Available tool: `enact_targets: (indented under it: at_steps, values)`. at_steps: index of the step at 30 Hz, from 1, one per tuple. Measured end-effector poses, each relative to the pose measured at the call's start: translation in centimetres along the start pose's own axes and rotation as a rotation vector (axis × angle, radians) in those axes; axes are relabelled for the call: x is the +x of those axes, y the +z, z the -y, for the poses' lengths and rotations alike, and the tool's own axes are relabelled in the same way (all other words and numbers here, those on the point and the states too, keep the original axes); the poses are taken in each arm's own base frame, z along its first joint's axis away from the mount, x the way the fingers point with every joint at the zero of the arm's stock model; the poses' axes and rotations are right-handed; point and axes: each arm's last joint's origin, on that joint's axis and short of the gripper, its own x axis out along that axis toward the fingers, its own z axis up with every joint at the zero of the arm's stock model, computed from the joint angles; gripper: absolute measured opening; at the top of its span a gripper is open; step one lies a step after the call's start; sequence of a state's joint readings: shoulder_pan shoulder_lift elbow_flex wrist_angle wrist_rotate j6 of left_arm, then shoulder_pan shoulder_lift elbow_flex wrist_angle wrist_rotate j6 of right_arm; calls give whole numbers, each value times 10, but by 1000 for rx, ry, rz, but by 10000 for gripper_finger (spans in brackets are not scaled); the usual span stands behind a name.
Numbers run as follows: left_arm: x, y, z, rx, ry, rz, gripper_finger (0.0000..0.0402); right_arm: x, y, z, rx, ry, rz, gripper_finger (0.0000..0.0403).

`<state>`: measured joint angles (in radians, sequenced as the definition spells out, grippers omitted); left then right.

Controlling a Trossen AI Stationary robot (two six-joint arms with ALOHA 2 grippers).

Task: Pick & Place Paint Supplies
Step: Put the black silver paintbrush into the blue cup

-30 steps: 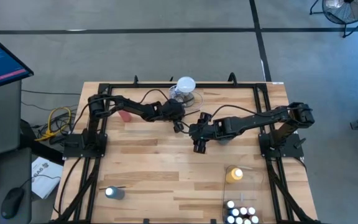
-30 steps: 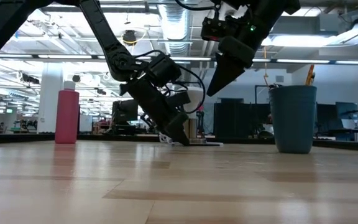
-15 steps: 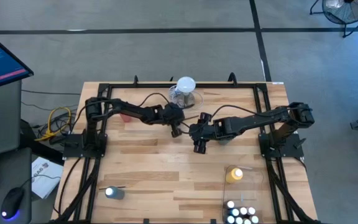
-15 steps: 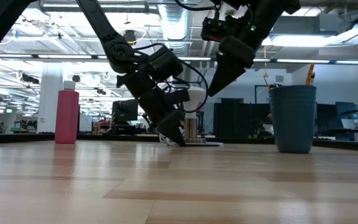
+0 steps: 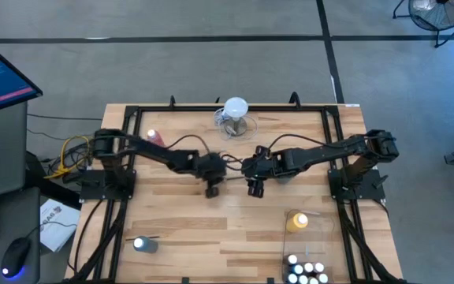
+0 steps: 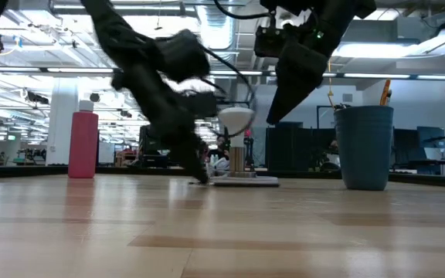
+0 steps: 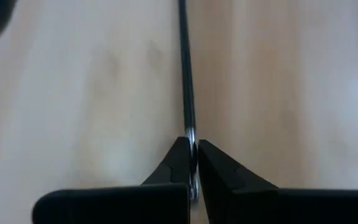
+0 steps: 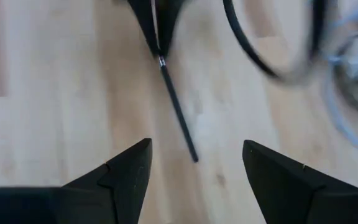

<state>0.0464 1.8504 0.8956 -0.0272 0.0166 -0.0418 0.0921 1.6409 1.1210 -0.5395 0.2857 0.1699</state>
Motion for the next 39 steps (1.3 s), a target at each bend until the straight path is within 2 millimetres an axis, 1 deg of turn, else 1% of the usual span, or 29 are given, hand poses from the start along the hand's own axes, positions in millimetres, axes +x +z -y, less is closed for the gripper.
enact_targets:
  at_steps: [2, 6, 8, 10, 12, 16, 18, 20, 24, 27, 32, 36, 39]
  values:
    - [-15, -8, 7, -4, -24, -10, 0, 1, 0, -2, 0, 49, -1, 244]
    - [-37, -15, 12, -16, -33, 48, 0, 18, 2, -12, -29, 125, 7, 244]
    - [-39, -21, 12, -23, -13, 52, 0, 33, 5, -20, -60, 185, 30, 244]
    - [-36, -30, 13, -28, 15, 41, 0, 50, -1, -26, -106, 205, -18, 244]
    - [-34, -32, 13, -33, 23, 83, 0, 66, -5, -30, -143, 205, -80, 244]
    - [-30, -39, 20, -16, 25, 139, 0, 79, -4, -29, -159, 184, -214, 244]
    - [-31, -35, 27, -2, 12, 195, 0, 84, -1, -26, -142, 174, -250, 244]
    - [-32, -34, 34, 13, -5, 228, 0, 89, 3, -24, -119, 173, -246, 244]
    - [-34, -34, 49, 29, -42, 256, 1, 94, 2, -26, -123, 176, -261, 244]
    - [-35, -35, 58, 21, -66, 258, 8, 94, 1, -30, -122, 191, -266, 244]
    - [-38, -39, 78, 19, 3, 288, 39, 92, 2, -42, -126, 198, -233, 238]
    - [-41, -43, 90, 41, 60, 310, 76, 93, 4, -47, -119, 222, -199, 208]
    - [-42, -44, 95, 51, 71, 317, 101, 92, 4, -49, -121, 229, -199, 169]
